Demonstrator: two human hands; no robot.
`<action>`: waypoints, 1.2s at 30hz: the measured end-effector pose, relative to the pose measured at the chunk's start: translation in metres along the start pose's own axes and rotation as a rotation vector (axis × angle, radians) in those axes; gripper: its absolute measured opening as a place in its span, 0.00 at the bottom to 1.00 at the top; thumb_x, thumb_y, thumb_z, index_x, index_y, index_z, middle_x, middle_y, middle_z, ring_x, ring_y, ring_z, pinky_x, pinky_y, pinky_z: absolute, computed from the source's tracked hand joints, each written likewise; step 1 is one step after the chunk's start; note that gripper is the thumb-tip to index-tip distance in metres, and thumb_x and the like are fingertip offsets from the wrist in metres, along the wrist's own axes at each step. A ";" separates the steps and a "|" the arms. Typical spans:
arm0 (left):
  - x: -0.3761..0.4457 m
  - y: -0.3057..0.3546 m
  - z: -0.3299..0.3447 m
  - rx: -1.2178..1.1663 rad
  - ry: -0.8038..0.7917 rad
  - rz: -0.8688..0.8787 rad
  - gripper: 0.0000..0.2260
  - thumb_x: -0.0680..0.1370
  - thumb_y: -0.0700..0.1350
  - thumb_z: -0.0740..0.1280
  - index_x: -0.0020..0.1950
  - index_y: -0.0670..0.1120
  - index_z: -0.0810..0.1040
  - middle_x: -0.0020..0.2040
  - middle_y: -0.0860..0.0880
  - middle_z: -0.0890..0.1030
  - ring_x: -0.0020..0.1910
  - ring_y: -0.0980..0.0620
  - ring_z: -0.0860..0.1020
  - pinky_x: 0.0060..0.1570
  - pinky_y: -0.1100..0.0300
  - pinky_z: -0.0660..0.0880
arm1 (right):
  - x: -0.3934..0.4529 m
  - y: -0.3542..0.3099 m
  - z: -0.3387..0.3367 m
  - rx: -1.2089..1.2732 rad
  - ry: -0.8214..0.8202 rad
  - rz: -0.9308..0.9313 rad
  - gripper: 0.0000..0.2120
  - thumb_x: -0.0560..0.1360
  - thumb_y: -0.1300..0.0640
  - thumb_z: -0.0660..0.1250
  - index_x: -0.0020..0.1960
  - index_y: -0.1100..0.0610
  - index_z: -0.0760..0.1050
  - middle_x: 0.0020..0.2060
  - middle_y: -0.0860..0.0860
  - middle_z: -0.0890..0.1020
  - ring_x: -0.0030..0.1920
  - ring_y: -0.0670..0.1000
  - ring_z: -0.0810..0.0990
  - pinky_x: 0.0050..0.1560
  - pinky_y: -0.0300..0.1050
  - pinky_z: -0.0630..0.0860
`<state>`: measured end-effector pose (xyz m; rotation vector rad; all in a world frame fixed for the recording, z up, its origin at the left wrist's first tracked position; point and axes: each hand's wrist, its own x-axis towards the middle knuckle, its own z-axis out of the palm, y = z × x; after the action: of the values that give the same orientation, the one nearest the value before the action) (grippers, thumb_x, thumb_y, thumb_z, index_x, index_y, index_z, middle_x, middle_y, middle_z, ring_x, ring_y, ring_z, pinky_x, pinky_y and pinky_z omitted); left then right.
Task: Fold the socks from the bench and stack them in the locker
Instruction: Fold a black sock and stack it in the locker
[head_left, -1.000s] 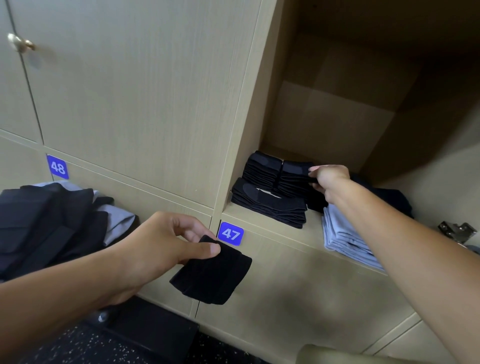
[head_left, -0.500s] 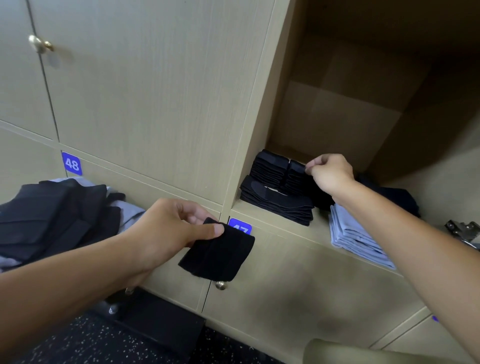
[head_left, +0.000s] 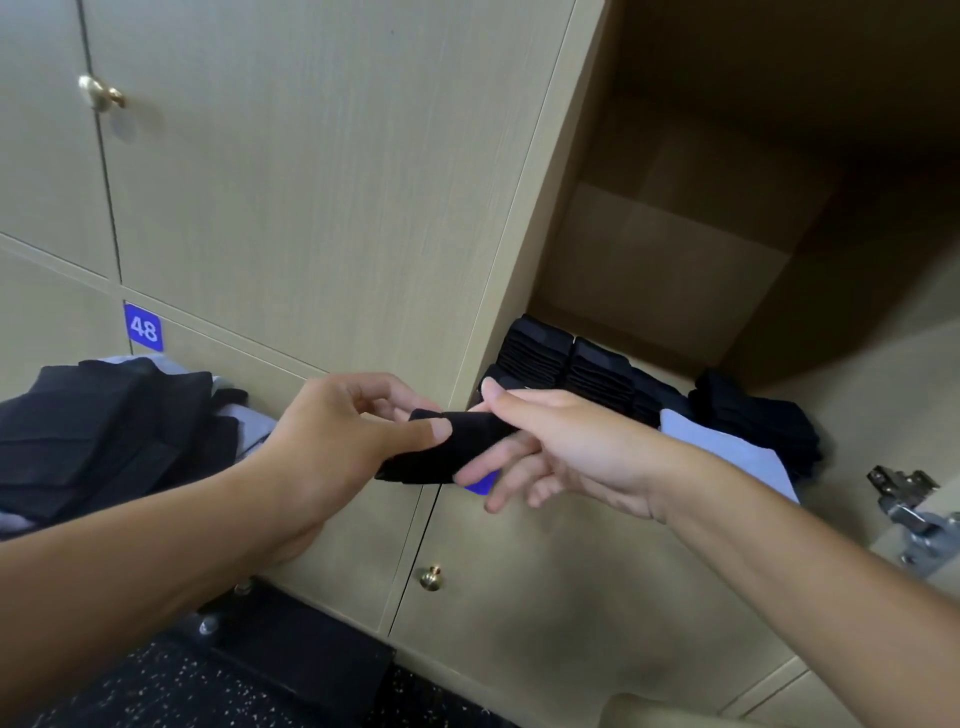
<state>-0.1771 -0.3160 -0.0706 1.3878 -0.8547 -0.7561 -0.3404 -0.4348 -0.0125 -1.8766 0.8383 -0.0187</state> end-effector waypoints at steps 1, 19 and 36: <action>-0.001 0.002 0.002 0.012 -0.017 0.023 0.02 0.73 0.41 0.78 0.42 0.45 0.87 0.33 0.50 0.76 0.33 0.55 0.76 0.38 0.68 0.74 | -0.001 0.001 0.003 0.049 0.000 0.006 0.23 0.82 0.37 0.56 0.64 0.53 0.75 0.50 0.55 0.88 0.47 0.55 0.86 0.41 0.42 0.75; 0.000 -0.001 0.002 -0.042 0.036 -0.120 0.13 0.77 0.50 0.74 0.58 0.47 0.80 0.48 0.47 0.81 0.44 0.52 0.83 0.51 0.54 0.82 | -0.001 0.018 0.002 0.349 0.266 -0.288 0.21 0.74 0.68 0.74 0.62 0.54 0.72 0.43 0.51 0.87 0.46 0.56 0.86 0.54 0.53 0.84; -0.004 0.005 0.006 0.027 -0.043 0.020 0.03 0.74 0.43 0.76 0.46 0.44 0.86 0.42 0.44 0.86 0.39 0.49 0.84 0.41 0.59 0.77 | -0.006 0.022 0.005 0.001 0.278 -0.443 0.14 0.72 0.67 0.76 0.46 0.58 0.70 0.50 0.55 0.85 0.41 0.46 0.84 0.46 0.41 0.80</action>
<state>-0.1847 -0.3155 -0.0658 1.3895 -0.9145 -0.7637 -0.3551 -0.4321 -0.0303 -2.0527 0.5861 -0.5644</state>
